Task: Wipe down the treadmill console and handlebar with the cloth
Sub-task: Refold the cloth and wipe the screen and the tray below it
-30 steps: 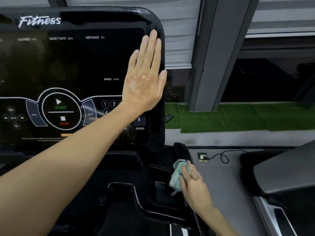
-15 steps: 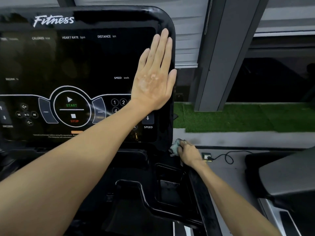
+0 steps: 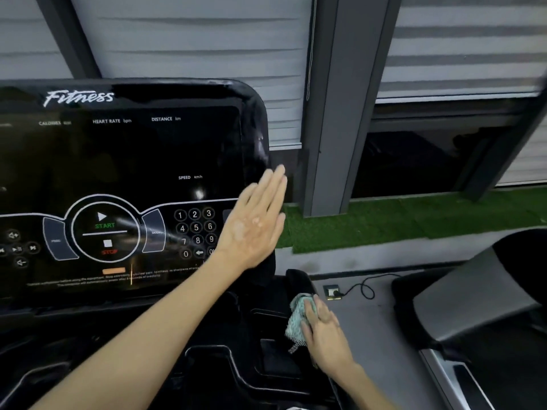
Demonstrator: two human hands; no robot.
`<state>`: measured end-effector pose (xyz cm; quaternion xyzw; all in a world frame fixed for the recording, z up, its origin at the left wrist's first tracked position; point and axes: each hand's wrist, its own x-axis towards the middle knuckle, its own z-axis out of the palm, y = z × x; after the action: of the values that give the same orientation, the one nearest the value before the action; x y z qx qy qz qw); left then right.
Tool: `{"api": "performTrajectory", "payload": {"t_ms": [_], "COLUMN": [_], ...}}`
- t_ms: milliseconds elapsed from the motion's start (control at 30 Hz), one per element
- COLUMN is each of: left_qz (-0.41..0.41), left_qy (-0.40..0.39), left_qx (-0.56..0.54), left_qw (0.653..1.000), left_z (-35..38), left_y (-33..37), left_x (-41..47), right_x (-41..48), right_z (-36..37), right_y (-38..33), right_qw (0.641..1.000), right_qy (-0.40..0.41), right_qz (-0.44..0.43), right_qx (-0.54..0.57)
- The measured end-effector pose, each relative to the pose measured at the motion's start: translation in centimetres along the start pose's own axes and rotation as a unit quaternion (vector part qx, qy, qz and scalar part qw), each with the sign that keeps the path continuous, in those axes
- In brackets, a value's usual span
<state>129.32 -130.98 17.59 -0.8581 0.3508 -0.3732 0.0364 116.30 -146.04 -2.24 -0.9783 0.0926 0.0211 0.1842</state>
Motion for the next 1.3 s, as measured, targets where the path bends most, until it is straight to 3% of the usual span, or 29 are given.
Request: {"api": "performTrajectory", "payload": {"t_ms": [167,367,567,933,1133,1300], "left_qz": [0.024,0.016,0.016,0.014,0.015,0.017], "left_qy": [-0.049,-0.042,-0.033,-0.02,-0.028,-0.022], "left_qx": [0.022,0.017,0.02,0.016,0.015,0.012], "left_qw": [0.998,0.999,0.999,1.0,0.999,1.0], "left_z": [0.9,1.1,1.0,0.9,0.9,1.0], "left_y": [0.5,0.7,0.8,0.8,0.8,0.8], "left_x": [-1.7,-1.9,-2.0,-2.0,-2.1,-2.2], "right_x": [3.6,-3.2,-8.4,2.7,-4.3,-10.1], "right_z": [-0.7,0.5,0.8,-0.7,0.7,1.5], "right_y": [-1.3,0.3,1.1,-1.2,1.8,2.9], "right_qw": [0.999,0.995,0.997,0.998,0.997,0.998], "right_qy": [-0.017,0.027,0.013,-0.026,-0.004,0.007], "right_qz": [-0.003,0.001,0.03,0.003,-0.023,0.016], "right_qx": [0.033,0.096,0.075,0.049,0.072,0.068]}}
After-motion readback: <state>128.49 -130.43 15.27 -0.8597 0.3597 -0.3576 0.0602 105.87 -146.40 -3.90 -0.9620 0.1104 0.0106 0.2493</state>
